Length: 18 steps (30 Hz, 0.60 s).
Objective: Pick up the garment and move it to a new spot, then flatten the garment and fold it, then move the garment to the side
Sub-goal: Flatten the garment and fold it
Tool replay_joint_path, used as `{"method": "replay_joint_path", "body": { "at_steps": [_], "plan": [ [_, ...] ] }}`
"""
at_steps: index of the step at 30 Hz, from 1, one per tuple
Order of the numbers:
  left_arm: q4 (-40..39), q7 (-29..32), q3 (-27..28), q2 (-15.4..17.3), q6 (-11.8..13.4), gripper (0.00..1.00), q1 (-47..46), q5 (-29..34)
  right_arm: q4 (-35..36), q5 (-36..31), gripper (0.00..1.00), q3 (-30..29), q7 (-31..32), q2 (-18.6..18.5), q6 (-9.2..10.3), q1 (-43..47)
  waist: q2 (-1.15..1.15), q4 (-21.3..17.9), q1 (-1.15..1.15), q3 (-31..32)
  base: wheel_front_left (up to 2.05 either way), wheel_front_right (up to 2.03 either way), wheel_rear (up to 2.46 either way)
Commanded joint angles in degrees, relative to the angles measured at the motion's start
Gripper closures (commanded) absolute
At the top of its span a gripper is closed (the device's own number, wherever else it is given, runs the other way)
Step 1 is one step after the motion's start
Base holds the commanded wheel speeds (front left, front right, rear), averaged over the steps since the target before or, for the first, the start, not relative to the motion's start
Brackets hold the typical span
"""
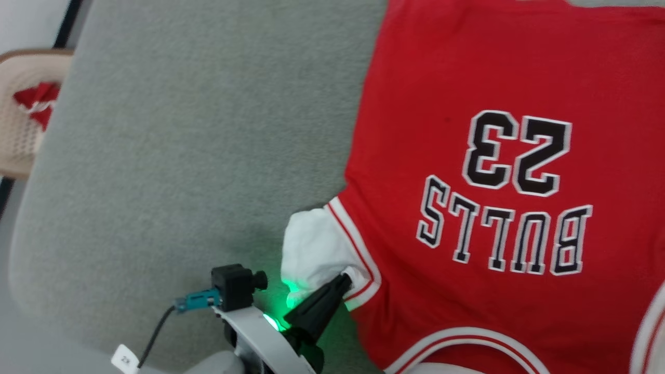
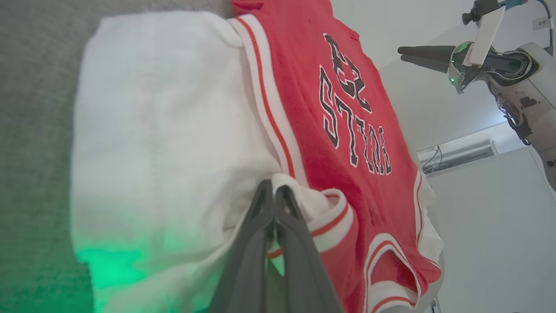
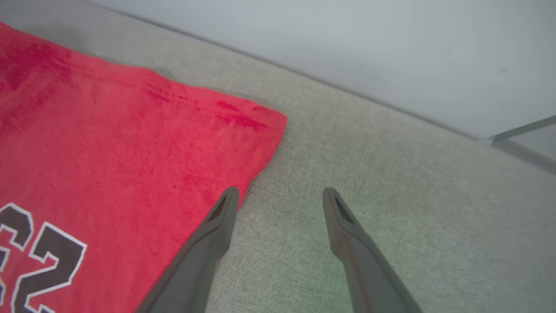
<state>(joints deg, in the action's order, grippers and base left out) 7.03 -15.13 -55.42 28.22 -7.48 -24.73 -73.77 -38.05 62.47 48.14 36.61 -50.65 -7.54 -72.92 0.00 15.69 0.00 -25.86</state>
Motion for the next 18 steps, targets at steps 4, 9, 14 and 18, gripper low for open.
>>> {"method": "replay_joint_path", "body": {
  "at_steps": [4,9,14,18],
  "plan": [
    [0.47,0.12,-2.11,-1.17,0.03,1.0,-0.72,-0.44,-5.6,0.46,0.0,0.11,5.19,1.34,0.1,-0.99,0.0,6.38,0.0,-3.95,0.0,0.0,0.0],
    [0.55,0.06,-2.92,-1.89,0.06,1.0,-1.6,-0.65,-8.58,-0.13,0.0,0.52,6.55,2.54,0.1,-1.29,0.0,7.07,0.0,-4.98,0.0,0.0,0.0],
    [1.02,0.05,-2.59,-2.21,0.09,1.0,-2.06,-0.34,-10.07,-1.57,0.0,2.0,7.43,3.4,0.1,-0.35,0.0,7.07,0.0,-5.3,0.0,0.0,0.0],
    [0.91,0.05,-2.58,-2.26,0.09,1.0,-2.59,-0.25,-9.46,-1.39,0.73,2.94,7.89,4.11,0.1,-0.19,0.0,6.62,0.0,-5.41,0.0,0.0,0.0]
  ]
}}
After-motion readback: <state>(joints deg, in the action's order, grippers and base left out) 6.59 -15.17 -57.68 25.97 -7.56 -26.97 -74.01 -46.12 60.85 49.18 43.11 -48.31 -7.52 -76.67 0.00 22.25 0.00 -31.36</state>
